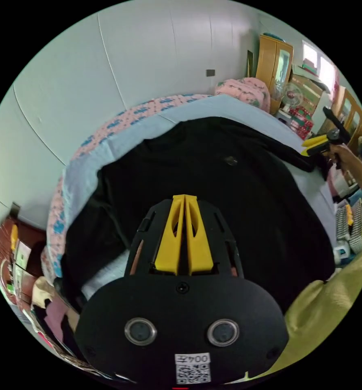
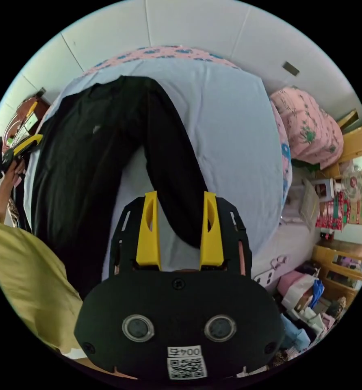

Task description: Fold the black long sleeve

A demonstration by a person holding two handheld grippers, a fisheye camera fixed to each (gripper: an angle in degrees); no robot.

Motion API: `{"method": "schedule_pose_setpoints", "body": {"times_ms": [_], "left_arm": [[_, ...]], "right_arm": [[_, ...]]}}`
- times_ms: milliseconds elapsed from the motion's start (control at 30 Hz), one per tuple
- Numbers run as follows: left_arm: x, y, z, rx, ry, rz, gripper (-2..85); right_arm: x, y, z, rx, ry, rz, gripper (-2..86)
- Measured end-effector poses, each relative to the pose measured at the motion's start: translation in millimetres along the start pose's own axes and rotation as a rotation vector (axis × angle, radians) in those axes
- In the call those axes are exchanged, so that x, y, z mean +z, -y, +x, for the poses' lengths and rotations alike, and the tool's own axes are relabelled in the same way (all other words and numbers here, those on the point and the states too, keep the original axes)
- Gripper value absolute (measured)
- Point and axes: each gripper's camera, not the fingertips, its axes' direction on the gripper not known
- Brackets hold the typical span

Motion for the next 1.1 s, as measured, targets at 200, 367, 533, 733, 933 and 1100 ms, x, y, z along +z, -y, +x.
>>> {"method": "schedule_pose_setpoints", "body": {"times_ms": [200,367,533,733,933,1100], "left_arm": [[-11,-44,87,-0.033,-0.107,-0.103,0.7],[0,-49,118,0.032,-0.043,-0.219,0.7],[-7,-42,127,0.028,-0.024,-0.263,0.6],[-29,-35,146,0.018,0.027,-0.258,0.4],[-52,-25,157,0.015,0.038,-0.265,0.3],[-73,-15,163,0.013,0.040,-0.280,0.2]], "right_arm": [[-28,-102,17,0.073,-0.101,-0.067,15.2],[-73,-153,35,0.042,-0.115,-0.048,15.5],[-118,-173,29,-0.019,-0.152,0.036,14.2],[-134,-193,40,0.026,-0.154,0.034,16.1],[-150,-176,43,-0.045,-0.092,-0.069,5.0],[-272,-147,119,0.165,0.050,0.092,4.8]]}}
